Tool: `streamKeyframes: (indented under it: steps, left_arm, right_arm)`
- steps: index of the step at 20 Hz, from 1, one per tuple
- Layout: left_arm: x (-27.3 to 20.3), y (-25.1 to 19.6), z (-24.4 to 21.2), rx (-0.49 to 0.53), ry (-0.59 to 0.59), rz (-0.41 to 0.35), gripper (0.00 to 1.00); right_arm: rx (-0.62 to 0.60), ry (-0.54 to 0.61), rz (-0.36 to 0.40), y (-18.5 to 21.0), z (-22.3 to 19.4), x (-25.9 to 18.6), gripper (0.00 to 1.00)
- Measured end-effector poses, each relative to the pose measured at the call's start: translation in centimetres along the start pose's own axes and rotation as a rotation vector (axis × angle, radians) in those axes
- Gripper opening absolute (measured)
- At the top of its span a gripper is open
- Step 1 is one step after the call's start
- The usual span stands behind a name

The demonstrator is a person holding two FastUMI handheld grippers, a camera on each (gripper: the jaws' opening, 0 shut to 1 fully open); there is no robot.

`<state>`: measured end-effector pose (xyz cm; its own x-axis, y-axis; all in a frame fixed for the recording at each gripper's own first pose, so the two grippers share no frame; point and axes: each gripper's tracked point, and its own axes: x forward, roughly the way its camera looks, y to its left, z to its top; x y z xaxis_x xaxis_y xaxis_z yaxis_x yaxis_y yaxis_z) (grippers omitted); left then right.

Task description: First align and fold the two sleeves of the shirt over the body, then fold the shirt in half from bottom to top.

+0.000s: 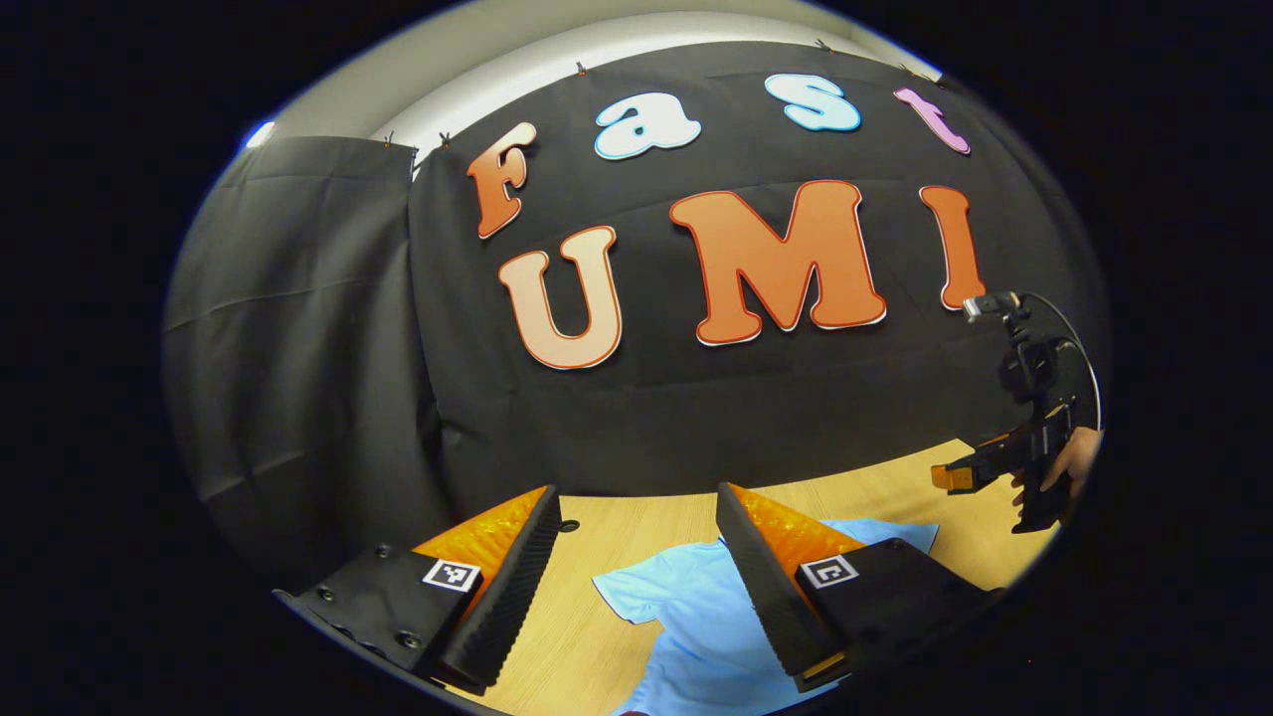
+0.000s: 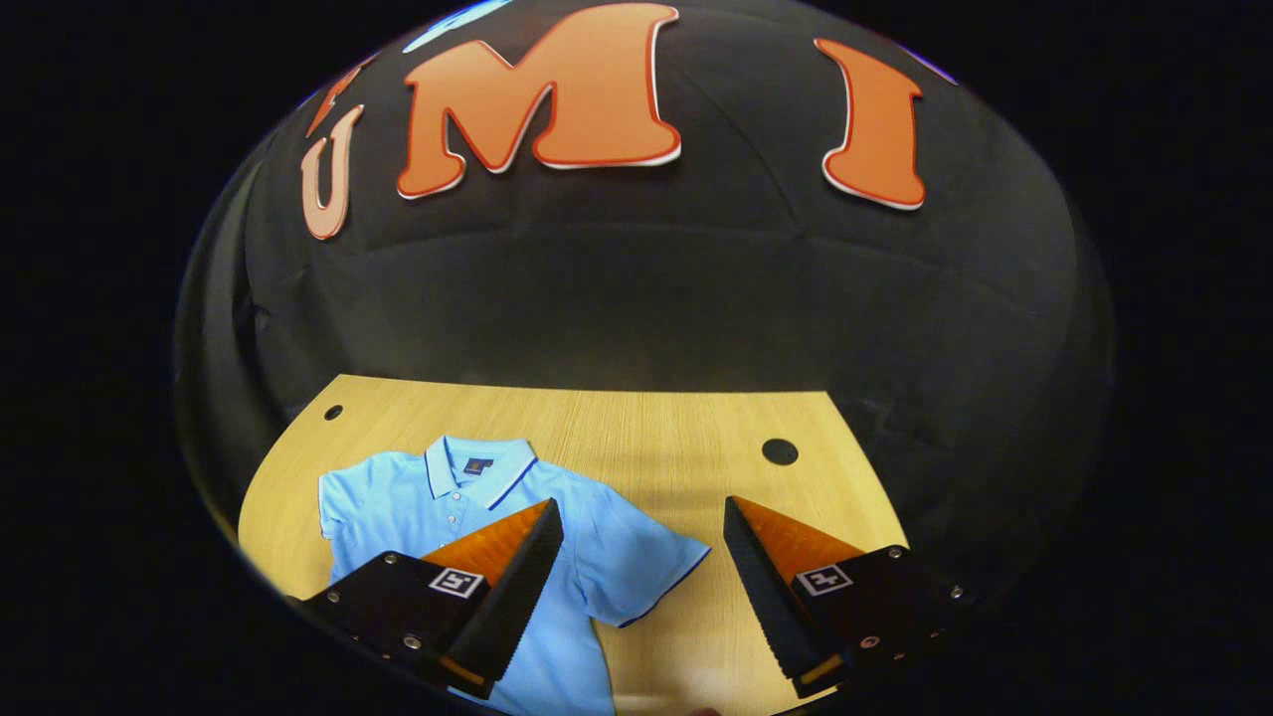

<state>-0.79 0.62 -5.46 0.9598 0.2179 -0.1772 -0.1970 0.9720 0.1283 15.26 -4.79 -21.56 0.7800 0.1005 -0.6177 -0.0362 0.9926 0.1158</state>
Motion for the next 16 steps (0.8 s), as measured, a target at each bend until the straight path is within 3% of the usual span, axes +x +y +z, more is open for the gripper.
streamKeyframes:
  steps: [13,16]
  left_arm:
    - [-1.8,0.6,0.4,-0.009,-0.030,0.064,1.00]
    - [-1.9,0.9,0.4,-0.002,-0.027,0.078,1.00]
  right_arm:
    - [0.115,0.415,-0.001,-0.7,-9.2,7.9,0.93]
    - [0.138,0.481,-0.038,-1.1,-10.6,8.5,0.88]
